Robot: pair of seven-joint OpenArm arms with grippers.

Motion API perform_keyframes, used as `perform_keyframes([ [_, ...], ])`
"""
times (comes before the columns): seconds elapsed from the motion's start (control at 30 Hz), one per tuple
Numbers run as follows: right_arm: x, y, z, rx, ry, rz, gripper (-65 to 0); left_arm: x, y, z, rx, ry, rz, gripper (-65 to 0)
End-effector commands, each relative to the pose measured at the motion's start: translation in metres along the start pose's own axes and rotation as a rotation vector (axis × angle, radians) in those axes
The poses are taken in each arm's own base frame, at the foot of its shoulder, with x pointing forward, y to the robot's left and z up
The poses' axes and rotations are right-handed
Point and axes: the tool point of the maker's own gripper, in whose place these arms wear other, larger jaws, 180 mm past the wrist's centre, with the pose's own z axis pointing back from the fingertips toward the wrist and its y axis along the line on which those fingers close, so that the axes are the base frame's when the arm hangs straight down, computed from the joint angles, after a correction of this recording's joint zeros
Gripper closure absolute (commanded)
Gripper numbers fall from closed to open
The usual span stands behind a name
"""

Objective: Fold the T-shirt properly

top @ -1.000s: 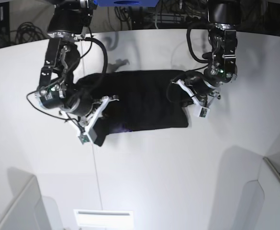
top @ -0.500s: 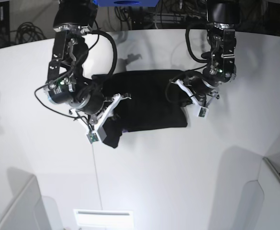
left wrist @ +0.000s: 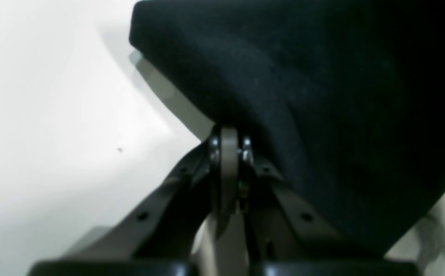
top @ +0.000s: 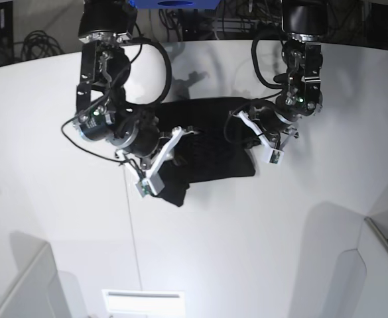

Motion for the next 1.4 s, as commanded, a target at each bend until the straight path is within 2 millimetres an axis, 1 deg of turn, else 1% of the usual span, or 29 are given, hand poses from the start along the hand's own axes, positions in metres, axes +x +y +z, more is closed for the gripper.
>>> perform_keyframes([
  [0.0, 0.015, 0.012, 0.000, 0.036, -0.059, 0.016, 0.0, 0.008, -0.001, 0.002, -0.002, -0.019, -0.013, 0.0],
  [0.1, 0.009, 0.019, -0.012, 0.045, -0.038, -0.035, 0.0, 0.008, 0.000, 0.003, 0.000, -0.019, -0.017, 0.0],
  [0.23, 0.000, 0.028, -0.027, 0.067, -0.016, -0.045, 0.0, 0.007, 0.002, 0.004, 0.006, -0.018, -0.014, 0.0],
  [0.3, -0.006, 0.025, -0.035, 0.063, -0.006, -0.057, 0.0, 0.001, 0.004, 0.006, 0.011, -0.008, -0.008, 0.0],
  [0.47, -0.012, 0.019, -0.045, 0.055, 0.012, -0.078, 0.0, 0.002, 0.001, 0.013, 0.011, -0.022, -0.019, 0.0],
  [0.5, -0.013, 0.018, -0.046, 0.054, 0.017, -0.078, 0.0, 0.005, 0.001, 0.014, 0.012, -0.029, -0.025, 0.0],
  [0.57, -0.011, 0.017, -0.048, 0.053, 0.012, -0.077, 0.0, 0.001, 0.002, 0.018, 0.017, -0.022, -0.033, 0.0],
  [0.67, -0.012, 0.014, -0.053, 0.050, 0.019, -0.084, 0.0, -0.003, 0.002, 0.024, 0.020, -0.018, -0.035, 0.0],
  [0.87, -0.021, 0.011, -0.060, 0.048, 0.054, -0.096, 0.0, -0.007, 0.024, 0.056, 0.099, -0.044, -0.026, 0.0],
  [0.93, -0.017, 0.011, -0.062, 0.049, 0.043, -0.091, 0.0, -0.009, 0.033, 0.069, 0.132, -0.050, -0.027, 0.0],
  [1.1, -0.019, 0.008, -0.068, 0.045, 0.053, -0.098, 0.0, -0.012, 0.054, 0.101, 0.212, -0.063, -0.033, 0.0],
  [1.2, -0.026, 0.007, -0.072, 0.046, 0.076, -0.110, 0.0, -0.015, 0.057, 0.114, 0.199, -0.062, -0.068, 0.0],
  [1.37, -0.025, 0.008, -0.072, 0.049, 0.080, -0.107, 0.0, -0.025, 0.071, 0.130, 0.228, -0.048, -0.068, 0.0],
])
